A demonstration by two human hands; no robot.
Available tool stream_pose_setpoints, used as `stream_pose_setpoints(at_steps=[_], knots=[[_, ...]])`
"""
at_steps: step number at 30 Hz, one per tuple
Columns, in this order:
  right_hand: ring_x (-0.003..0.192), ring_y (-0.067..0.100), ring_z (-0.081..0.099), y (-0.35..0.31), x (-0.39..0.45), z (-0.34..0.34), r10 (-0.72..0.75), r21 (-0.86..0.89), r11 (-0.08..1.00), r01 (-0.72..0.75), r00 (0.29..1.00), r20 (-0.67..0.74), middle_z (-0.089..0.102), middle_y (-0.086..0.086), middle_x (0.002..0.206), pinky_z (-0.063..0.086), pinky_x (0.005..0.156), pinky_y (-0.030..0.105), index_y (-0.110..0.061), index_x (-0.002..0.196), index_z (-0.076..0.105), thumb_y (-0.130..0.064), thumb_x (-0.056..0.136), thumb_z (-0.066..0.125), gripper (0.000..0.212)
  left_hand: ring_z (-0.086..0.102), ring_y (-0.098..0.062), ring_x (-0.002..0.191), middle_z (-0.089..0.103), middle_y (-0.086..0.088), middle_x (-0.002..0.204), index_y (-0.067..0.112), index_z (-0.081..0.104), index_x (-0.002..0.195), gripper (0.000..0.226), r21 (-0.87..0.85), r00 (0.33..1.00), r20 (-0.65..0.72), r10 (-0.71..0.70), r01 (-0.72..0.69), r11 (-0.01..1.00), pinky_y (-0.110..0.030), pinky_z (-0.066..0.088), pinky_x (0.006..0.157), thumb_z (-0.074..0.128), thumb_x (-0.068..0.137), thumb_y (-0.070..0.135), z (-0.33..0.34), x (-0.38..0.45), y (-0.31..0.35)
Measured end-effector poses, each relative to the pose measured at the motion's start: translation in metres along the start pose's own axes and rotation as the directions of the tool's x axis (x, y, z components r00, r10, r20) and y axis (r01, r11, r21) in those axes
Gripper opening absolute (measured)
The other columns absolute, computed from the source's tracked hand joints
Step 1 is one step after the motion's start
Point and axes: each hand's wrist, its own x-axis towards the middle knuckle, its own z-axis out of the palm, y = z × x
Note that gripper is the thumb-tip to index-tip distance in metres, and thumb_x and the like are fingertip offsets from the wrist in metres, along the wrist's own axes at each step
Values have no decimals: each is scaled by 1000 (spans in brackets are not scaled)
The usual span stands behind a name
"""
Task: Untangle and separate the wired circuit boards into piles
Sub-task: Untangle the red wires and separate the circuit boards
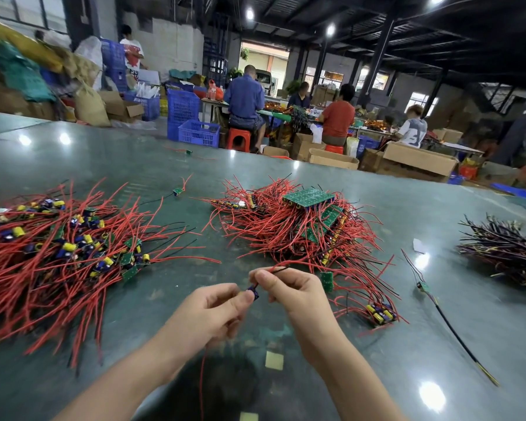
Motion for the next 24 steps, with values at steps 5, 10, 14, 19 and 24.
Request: stream_pose_setpoints(at_steps=[5,10,14,19,24], knots=[[68,2,49,1,1,-3,106,70,992,-109,993,45,66,-10,71,39,68,16,-25,71,77,-47,62,70,25,26,-5,38,43,-1,49,14,53,60,31,2,994,-13,107,-107,994,-12,22,39,60,75,40,2,-2,1],[64,-1,50,5,3,2,253,248,935,-252,967,26,63,-12,61,36,68,22,-23,66,77,-50,51,70,31,23,-6,37,43,-6,51,14,55,61,30,-26,993,-62,96,-98,995,-15,20,39,60,71,41,0,0,0],[59,2,43,2,5,-5,219,156,965,-209,975,-48,57,-13,54,34,63,21,-23,70,77,-43,64,71,21,23,-7,37,42,-6,50,15,54,59,30,-9,993,-57,99,-100,995,-15,20,39,61,71,41,1,0,0],[56,6,35,3,9,-17,186,91,981,-172,965,-183,50,-14,50,29,57,21,-18,75,77,-34,75,70,18,25,-6,37,43,-6,50,15,57,60,29,11,989,-89,120,-119,993,-13,23,39,60,72,41,-6,1,2],[55,3,37,4,10,-18,151,64,988,-140,969,-197,50,-14,53,31,59,20,-18,71,77,-45,65,73,28,26,-7,39,43,-6,51,16,56,59,29,33,987,-84,134,-131,991,-15,22,40,59,74,41,-8,2,2]])
